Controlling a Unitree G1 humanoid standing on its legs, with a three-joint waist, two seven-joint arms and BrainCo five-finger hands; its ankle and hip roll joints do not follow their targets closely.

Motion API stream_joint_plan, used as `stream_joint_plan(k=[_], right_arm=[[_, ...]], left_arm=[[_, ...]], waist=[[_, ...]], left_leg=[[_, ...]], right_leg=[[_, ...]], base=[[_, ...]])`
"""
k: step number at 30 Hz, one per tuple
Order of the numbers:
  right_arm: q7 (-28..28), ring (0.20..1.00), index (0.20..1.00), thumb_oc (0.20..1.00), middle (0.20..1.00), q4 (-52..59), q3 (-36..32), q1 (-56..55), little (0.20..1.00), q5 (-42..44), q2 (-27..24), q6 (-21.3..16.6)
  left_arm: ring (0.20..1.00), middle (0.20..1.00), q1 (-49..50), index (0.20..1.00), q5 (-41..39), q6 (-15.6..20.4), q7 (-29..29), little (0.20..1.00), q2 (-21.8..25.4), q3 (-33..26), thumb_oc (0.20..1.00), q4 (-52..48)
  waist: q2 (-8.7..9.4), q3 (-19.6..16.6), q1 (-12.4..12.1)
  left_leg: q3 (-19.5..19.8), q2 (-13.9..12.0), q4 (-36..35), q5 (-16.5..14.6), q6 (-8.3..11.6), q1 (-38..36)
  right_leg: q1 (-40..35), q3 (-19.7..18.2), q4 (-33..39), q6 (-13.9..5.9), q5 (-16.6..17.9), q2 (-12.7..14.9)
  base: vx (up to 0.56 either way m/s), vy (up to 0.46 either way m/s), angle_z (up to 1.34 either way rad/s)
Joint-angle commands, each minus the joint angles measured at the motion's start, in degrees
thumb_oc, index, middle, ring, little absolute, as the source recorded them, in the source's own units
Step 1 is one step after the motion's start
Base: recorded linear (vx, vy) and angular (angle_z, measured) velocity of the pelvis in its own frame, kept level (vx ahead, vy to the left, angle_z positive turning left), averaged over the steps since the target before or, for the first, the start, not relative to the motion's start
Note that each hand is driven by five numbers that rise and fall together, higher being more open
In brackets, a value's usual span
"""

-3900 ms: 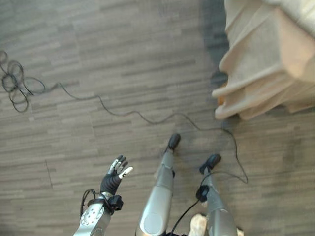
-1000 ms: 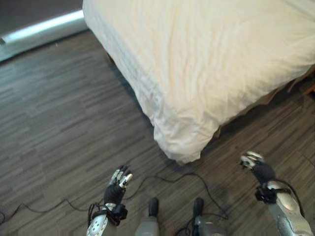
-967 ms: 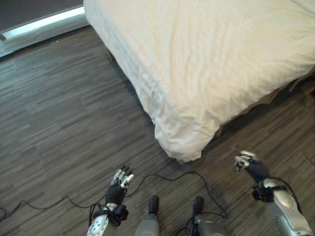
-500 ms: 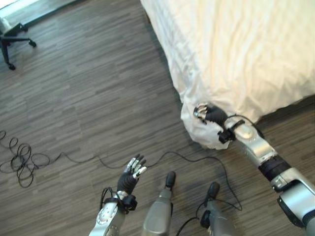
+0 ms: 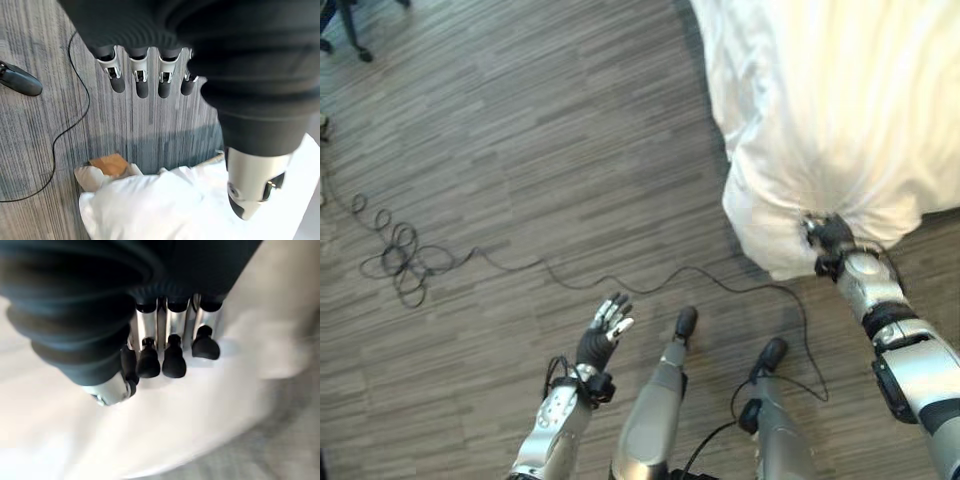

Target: Making the bed.

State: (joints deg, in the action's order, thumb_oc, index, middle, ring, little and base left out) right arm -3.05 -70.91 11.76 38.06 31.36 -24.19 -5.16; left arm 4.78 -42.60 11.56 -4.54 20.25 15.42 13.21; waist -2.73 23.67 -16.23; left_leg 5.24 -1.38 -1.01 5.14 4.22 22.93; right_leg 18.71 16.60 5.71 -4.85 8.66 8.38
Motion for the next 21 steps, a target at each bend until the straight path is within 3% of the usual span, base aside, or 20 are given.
stream_joint_plan(k=[1,3,8,12,13,14,17,18,21], right_arm=[[-0.50,0.200,0.200,0.200,0.200,-1.23,2.78,-6.23,0.200,-5.24,-0.59,1.86],[0.29,0.200,0.200,0.200,0.200,-2.76,-1.18,-14.57,0.200,-5.65,0.85,1.82],[1.50,0.200,0.200,0.200,0.200,-1.96,-7.55,-22.32,0.200,-3.63,0.11,1.09],[8.03,0.200,0.200,0.200,0.200,9.06,-19.51,-31.95,0.200,3.69,1.67,-5.01],[8.70,0.573,0.573,0.573,0.573,12.26,-21.00,-34.43,0.573,4.37,2.59,-6.05],[10.61,1.000,1.000,1.000,1.000,16.78,-23.04,-37.01,1.000,4.91,3.91,-7.30],[11.76,1.000,1.000,1.000,1.000,30.59,-25.38,-43.68,1.000,3.00,7.04,-9.05],[12.23,1.000,1.000,1.000,1.000,40.31,-25.04,-47.04,1.000,-1.81,8.42,-9.27],[12.66,1.000,1.000,1.000,1.000,45.43,-23.93,-47.79,1.000,-3.76,10.08,-9.86]], left_arm=[[1.000,1.000,1.24,1.000,0.31,1.56,0.12,1.000,-0.13,0.65,1.000,-2.87],[1.000,1.000,1.41,1.000,0.05,1.53,0.49,1.000,-0.69,-0.90,1.000,-3.04],[1.000,1.000,1.26,1.000,1.21,1.81,0.96,1.000,-0.93,-1.88,1.000,-2.65],[1.000,1.000,0.97,1.000,3.21,2.50,2.74,1.000,-1.27,-4.50,1.000,0.00],[1.000,1.000,1.11,1.000,3.39,2.68,3.31,1.000,-1.58,-5.39,1.000,0.98],[1.000,1.000,1.22,1.000,3.61,2.74,3.91,1.000,-1.85,-5.55,1.000,1.66],[1.000,1.000,1.94,1.000,4.88,2.08,5.04,1.000,-3.04,-6.55,1.000,3.91],[1.000,1.000,2.53,1.000,6.45,1.84,5.14,1.000,-3.63,-6.93,1.000,4.49],[1.000,1.000,2.77,1.000,7.93,1.80,5.26,1.000,-4.28,-6.68,1.000,4.78]], waist=[[-1.27,-1.91,2.43],[-0.74,-1.84,4.50],[0.33,-2.32,7.77],[1.75,-4.96,12.34],[2.05,-5.93,13.43],[2.33,-7.12,14.34],[2.59,-11.04,16.80],[2.44,-13.14,17.98],[2.38,-14.57,18.90]], left_leg=[[0.02,-0.41,-3.99,2.85,0.51,-1.51],[-0.81,-0.68,-3.99,2.18,0.46,-2.43],[-1.65,-0.81,-3.99,1.85,0.44,-3.72],[-2.83,-1.10,-3.99,0.49,0.15,-7.59],[-3.19,-1.14,-3.99,-0.16,0.03,-9.08],[-3.30,-1.01,-3.99,-0.39,-0.14,-10.31],[-3.60,-1.03,-3.99,-1.49,-0.62,-14.86],[-3.90,-1.24,-3.99,-2.14,-0.97,-17.89],[-4.22,-1.19,-3.55,-2.91,-1.31,-20.80]], right_leg=[[-0.70,-1.49,-0.71,-5.13,-0.16,1.95],[-0.95,-2.31,-0.71,-5.08,-0.48,1.85],[-1.49,-3.05,-0.71,-5.06,-0.85,1.72],[-4.72,-4.12,-0.71,-5.07,-2.14,1.58],[-6.10,-4.37,-0.71,-5.00,-2.58,1.50],[-7.26,-4.49,-0.71,-4.94,-2.86,1.60],[-11.66,-5.37,-1.33,-4.73,-4.32,1.72],[-13.97,-5.86,-3.07,-4.57,-5.86,1.93],[-15.87,-6.50,-5.16,-4.57,-6.91,2.21]], base=[[0.05,0.017,-0.07],[0.05,0.031,-0.12],[0.05,0.008,-0.22],[0.11,-0.001,-0.21],[0.17,0.005,-0.17],[0.19,0.008,-0.04],[0.18,0.027,-0.03],[0.14,0.026,-0.02],[0.08,0.025,-0.10]])
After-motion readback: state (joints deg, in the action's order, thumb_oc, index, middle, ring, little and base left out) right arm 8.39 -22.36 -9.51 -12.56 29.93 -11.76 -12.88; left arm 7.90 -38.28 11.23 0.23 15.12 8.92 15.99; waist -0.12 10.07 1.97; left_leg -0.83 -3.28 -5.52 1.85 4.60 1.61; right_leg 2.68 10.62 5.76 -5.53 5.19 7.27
